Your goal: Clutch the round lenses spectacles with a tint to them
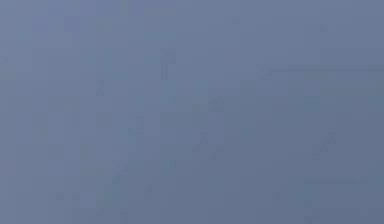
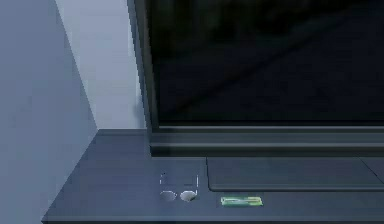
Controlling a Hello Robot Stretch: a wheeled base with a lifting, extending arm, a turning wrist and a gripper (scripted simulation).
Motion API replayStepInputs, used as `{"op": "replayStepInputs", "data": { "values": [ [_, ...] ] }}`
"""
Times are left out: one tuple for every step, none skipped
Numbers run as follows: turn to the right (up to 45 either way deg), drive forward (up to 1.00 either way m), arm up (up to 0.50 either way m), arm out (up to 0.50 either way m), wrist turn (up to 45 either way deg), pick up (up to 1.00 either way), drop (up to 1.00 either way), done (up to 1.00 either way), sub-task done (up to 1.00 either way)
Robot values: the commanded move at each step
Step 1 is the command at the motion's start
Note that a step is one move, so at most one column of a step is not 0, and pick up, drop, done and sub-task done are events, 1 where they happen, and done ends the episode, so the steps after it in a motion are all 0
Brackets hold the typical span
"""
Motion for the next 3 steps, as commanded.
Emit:
{"op": "replayStepInputs", "data": {
  "values": [
    [0.0,0.00,0.50,0.00,0.0,0.00,0.00,0.00,0.00],
    [0.0,0.00,0.34,0.00,0.0,0.00,0.00,0.00,0.00],
    [0.0,0.00,0.00,0.18,0.0,0.00,0.00,0.00,0.00]
  ]
}}
